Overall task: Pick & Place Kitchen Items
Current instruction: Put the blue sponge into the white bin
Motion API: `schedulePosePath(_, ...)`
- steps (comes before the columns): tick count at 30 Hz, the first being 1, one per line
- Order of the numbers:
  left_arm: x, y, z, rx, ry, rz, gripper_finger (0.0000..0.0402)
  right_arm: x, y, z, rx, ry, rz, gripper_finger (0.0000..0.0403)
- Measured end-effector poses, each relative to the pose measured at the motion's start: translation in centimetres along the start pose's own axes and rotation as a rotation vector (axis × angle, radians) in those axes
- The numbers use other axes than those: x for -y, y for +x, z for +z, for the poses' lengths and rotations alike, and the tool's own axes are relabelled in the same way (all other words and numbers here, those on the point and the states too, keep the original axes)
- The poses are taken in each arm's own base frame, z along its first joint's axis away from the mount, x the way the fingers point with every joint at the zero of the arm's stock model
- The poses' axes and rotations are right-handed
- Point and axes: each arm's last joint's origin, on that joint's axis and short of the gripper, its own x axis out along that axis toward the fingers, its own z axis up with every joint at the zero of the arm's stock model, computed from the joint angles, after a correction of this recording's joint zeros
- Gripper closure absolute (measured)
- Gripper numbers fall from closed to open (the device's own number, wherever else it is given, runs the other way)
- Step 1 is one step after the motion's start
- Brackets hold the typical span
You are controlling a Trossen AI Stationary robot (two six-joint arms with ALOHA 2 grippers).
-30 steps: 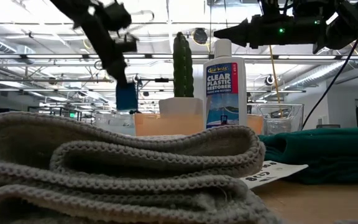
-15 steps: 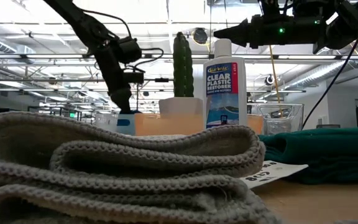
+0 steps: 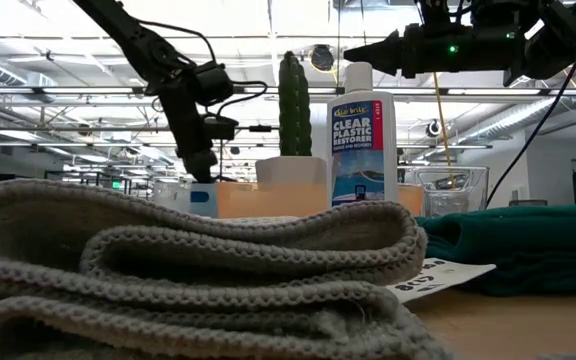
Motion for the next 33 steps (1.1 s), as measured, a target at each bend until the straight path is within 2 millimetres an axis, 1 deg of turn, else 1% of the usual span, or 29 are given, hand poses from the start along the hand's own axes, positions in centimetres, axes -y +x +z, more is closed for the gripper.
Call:
schedulePosePath(3,0.2,-0.1,0.2,-0.009,-0.008,0.042,0.0257,0.0,0.0,0.0,0.000,0.000,0.000,0.0248)
schedulePosePath(9,0.5,-0.7,0.6,-0.007,-0.093,0.114,0.0172,0.0,0.0,0.0,-0.004,-0.001,0.002,0.0248)
schedulePosePath(11,0.6,-1.6,0.9,0.026,-0.113,0.104,0.0152,0.0,0.0,-0.1,-0.007,0.001,0.003,0.0248)
schedulePosePath(14,0.7,-3.9,1.4,0.111,-0.167,0.057,0.0131,0.0,0.0,-0.1,-0.010,0.000,0.005,0.0248)
schedulePosePath(16,0.5,-5.9,1.7,0.185,-0.206,0.008,0.0124,0.0,0.0,-0.1,-0.010,0.000,0.004,0.0248)
schedulePosePath(20,-0.5,-10.1,1.6,0.356,-0.310,-0.098,0.0123,0.0,0.0,-0.1,-0.010,0.002,0.005,0.0248)
schedulePosePath(23,-0.7,-12.1,0.9,0.475,-0.370,-0.202,0.0128,0.0,0.0,-0.1,-0.011,0.022,0.005,0.0248)
schedulePosePath(25,-0.3,-12.6,0.1,0.551,-0.376,-0.268,0.0132,0.0,0.0,-0.1,-0.011,0.041,0.004,0.0248)
schedulePosePath(27,0.3,-12.7,-0.8,0.624,-0.387,-0.307,0.0136,-0.1,0.0,-0.1,-0.012,0.049,0.005,0.0248)
schedulePosePath(33,2.2,-12.8,-4.2,0.809,-0.460,-0.323,0.0149,-0.1,0.0,-0.3,-0.027,0.048,0.012,0.0248)
